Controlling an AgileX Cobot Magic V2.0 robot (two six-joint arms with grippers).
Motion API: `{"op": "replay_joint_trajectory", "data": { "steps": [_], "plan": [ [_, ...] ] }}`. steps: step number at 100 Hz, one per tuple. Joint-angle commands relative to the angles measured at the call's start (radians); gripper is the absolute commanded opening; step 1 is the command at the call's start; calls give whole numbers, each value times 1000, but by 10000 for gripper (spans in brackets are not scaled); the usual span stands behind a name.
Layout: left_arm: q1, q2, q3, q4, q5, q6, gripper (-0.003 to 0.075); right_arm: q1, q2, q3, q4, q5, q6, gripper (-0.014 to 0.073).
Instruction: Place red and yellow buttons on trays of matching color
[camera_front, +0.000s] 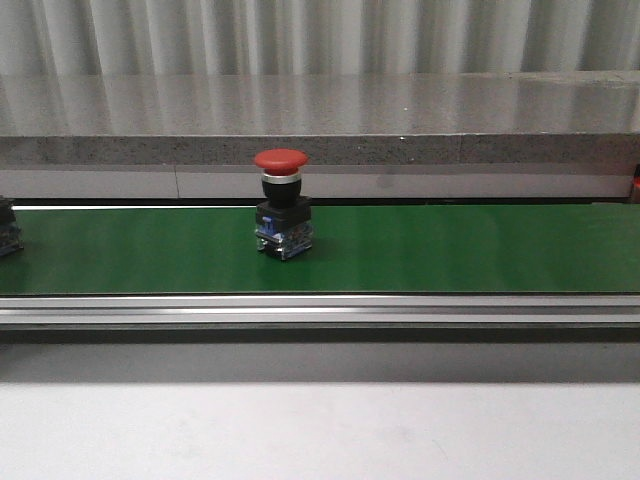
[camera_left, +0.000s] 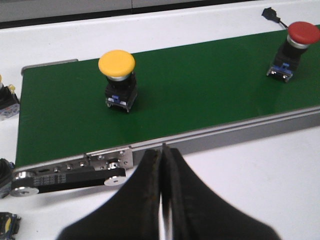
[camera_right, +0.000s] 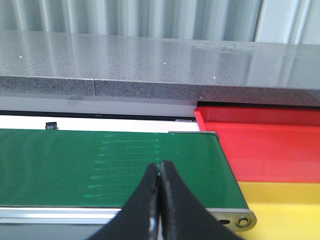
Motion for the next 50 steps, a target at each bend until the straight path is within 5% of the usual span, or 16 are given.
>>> {"op": "replay_joint_trajectory", "data": {
  "steps": [1,50],
  "plan": [
    [-8,-72,3,-29,-16,2,-20,-5,-17,2,-15,-58,0,-67],
    [-8,-218,28,-28,28,2,-20,-3,-17,-10,-18,-90,0,-67]
  ]
}}
